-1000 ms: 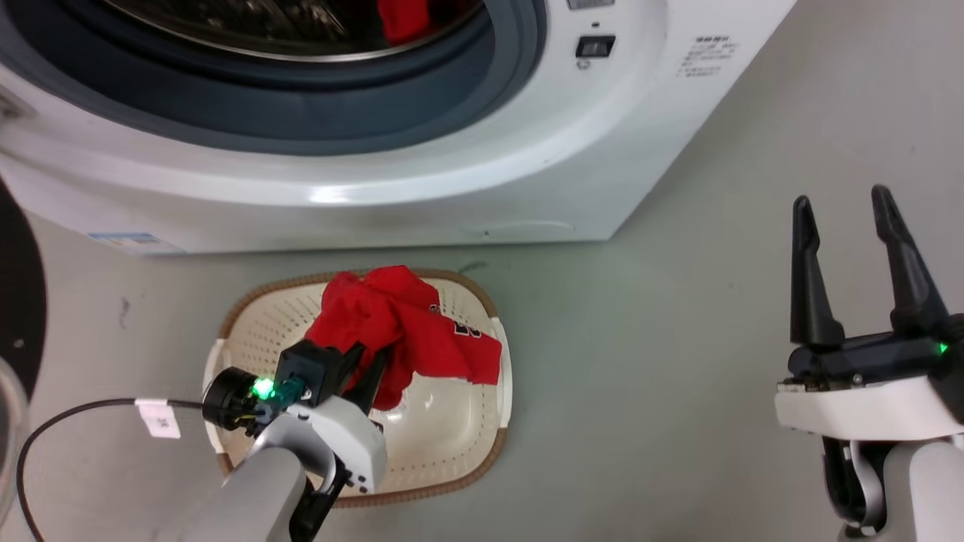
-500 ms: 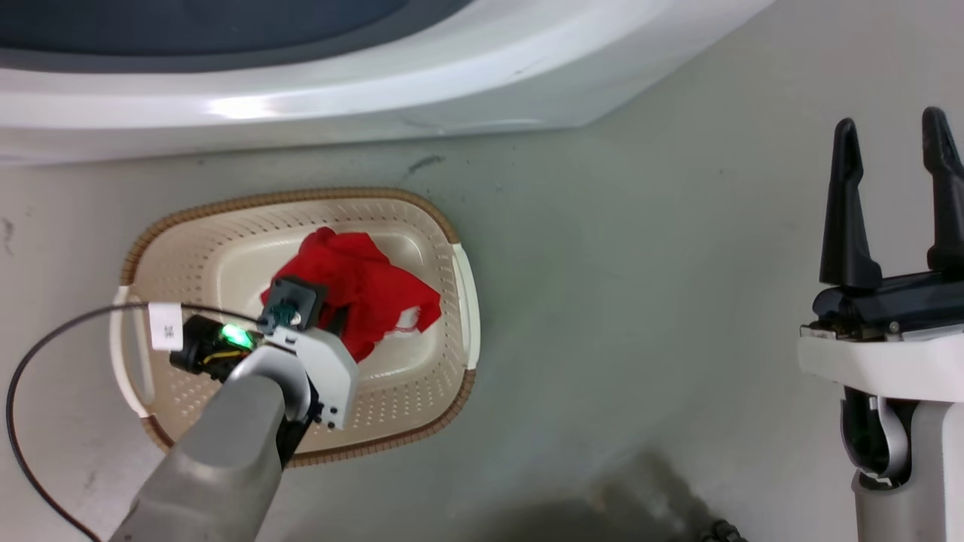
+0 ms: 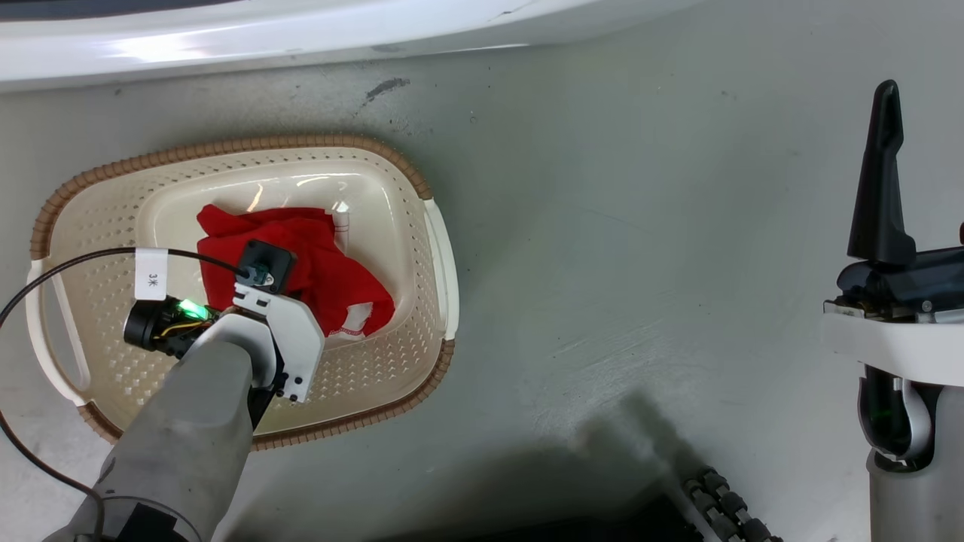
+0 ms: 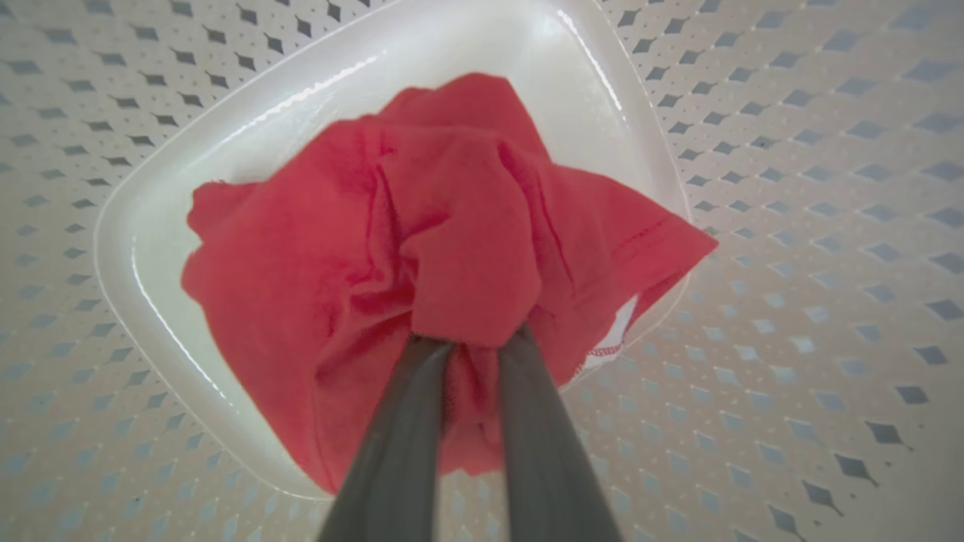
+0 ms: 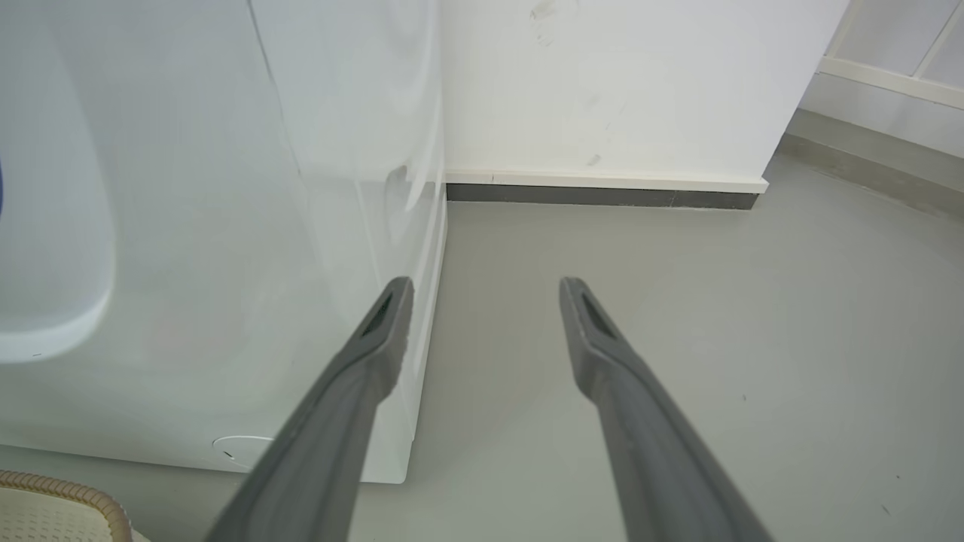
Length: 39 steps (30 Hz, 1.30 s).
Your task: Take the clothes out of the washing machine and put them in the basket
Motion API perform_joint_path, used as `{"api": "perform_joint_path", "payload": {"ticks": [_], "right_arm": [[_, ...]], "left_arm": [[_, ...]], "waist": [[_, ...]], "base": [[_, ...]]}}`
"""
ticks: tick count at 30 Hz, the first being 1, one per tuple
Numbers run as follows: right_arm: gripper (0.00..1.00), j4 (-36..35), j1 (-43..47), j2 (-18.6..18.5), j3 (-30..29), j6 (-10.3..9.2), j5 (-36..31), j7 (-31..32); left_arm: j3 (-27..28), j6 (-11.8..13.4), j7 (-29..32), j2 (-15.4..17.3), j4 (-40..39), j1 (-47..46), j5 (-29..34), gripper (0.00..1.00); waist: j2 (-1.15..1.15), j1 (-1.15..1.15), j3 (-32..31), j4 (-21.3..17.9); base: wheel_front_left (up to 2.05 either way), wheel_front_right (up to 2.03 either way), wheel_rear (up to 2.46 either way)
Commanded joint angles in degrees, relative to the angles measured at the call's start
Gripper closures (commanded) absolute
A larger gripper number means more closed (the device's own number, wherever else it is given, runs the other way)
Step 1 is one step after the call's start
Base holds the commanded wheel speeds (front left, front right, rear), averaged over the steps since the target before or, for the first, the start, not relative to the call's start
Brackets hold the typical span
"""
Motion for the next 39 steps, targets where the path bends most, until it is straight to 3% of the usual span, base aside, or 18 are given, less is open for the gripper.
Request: {"api": "perform_joint_path", "payload": {"ticks": [1, 2, 3, 17, 26, 39], "right_arm": [[0.0, -0.2, -1.1, 0.1, 0.0, -0.04, 0.0, -0.1], [0.0, 0.0, -1.2, 0.1, 0.1, -0.04, 0.1, -0.1], [0.0, 0.2, -1.3, 0.1, 0.2, -0.04, 0.1, -0.1], [0.0, 3.5, 3.7, 0.1, 1.5, -0.04, -1.4, -0.1], [0.0, 5.0, 7.8, 0.1, 1.4, -0.04, -2.9, -0.1], [0.0, 6.5, 12.7, 0.1, 2.3, -0.04, -3.2, -0.1]], "left_arm": [[0.1, 0.3, 0.2, 0.0, 0.3, -0.5, -0.4, 1.0], [0.1, 0.5, 0.4, 0.0, 0.5, -0.5, -0.4, 0.2], [0.3, 0.4, 0.3, -0.2, 0.5, -0.4, -0.8, 0.0], [1.6, 1.1, -5.8, -2.1, -2.4, 6.2, -2.7, 0.0], [8.4, 4.9, -5.8, -1.2, -21.4, 16.3, -1.0, 0.0], [22.5, 7.4, -5.8, -3.6, -44.9, 30.4, 5.5, 0.0]], "waist": [[0.0, -0.01, 0.2, 0.1], [0.0, -0.01, 0.2, 0.1], [0.0, -0.01, 0.0, 0.1], [0.0, -0.01, -13.4, 3.0], [0.0, -0.01, -22.2, 5.3], [0.0, -0.01, -31.6, 6.0]], "base": [[0.0, 0.0, 0.0], [0.0, 0.0, 0.0], [0.0, 0.0, 0.0], [0.0, 0.0, 0.0], [0.0, 0.0, 0.0], [0.0, 0.0, 0.0]]}}
